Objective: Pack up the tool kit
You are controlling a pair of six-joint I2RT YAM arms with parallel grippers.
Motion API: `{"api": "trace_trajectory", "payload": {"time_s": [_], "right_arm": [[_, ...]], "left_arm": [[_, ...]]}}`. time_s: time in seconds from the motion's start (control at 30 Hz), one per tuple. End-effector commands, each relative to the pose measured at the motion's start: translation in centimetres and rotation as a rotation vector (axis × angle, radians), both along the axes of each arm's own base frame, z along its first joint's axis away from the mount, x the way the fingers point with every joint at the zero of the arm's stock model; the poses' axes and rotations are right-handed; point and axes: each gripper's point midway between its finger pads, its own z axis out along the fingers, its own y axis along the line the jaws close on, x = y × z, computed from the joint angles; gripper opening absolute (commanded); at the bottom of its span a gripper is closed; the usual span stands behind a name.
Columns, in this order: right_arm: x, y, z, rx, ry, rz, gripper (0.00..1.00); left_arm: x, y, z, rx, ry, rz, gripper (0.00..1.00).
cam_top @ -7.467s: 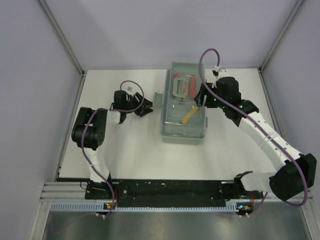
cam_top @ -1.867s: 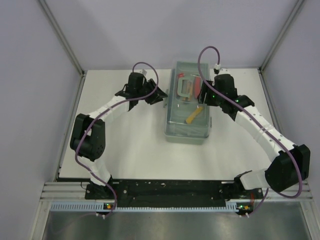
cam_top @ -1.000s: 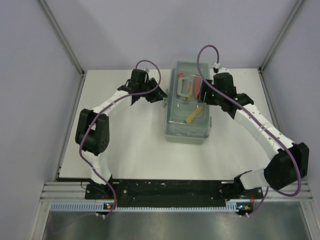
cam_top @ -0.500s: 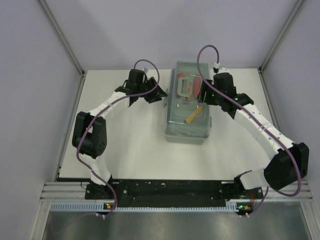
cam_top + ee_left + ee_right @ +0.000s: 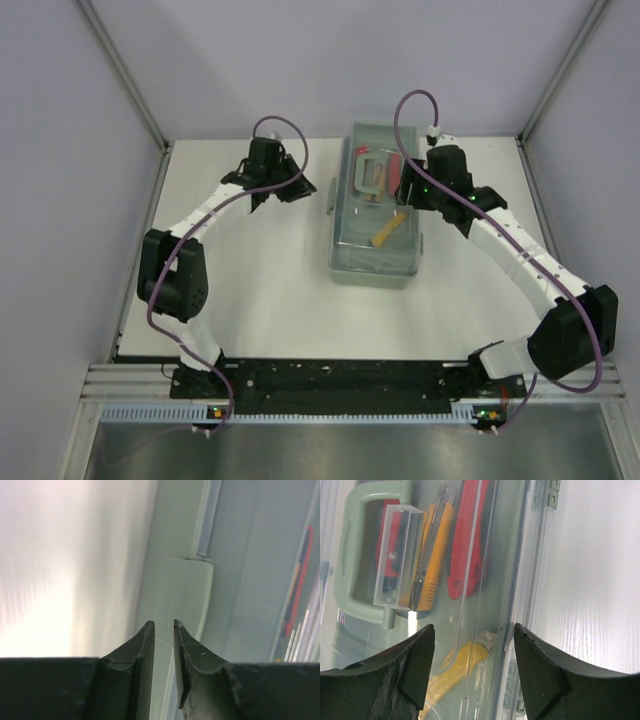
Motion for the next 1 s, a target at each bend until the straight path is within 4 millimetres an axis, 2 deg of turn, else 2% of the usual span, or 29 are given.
{"api": "trace_trajectory", "payload": {"time_s": [0.0,0.1,0.23,0.4,0.73,0.97], "right_arm": [[-0.6,0.8,-2.1,-0.034,0.063,0.04,0.62],[-0.5,0.7,-2.2,-0.039,0.063,0.038,0.62],[-0.5,0.8,-2.3,-0.042,0.067,0.044,0.62],[-0.4,0.8,-2.7,-0.048,0.073,0.046,0.62],[-0.4,0.8,-3.0,-0.052,0.082,0.049,0.62],[-0.4,0.8,-3.1,-0.054,0.083,0.049,0.62]], "left_arm": [[1.1,1.4,-1.7,0.091,0.006,0.041,0.24],[1.7,1.0,-2.7,0.102,0.001,0.019,0.22],[2.4,-0.7,-4.0,0.083,0.007,-0.066,0.19],[2.6,-2.5,-4.6,0.045,-0.01,-0.126,0.18],[3.3,-4.2,-4.5,-0.013,-0.038,-0.159,0.18],[2.5,-6.6,-4.1,-0.095,-0.073,-0.261,0.17]]}}
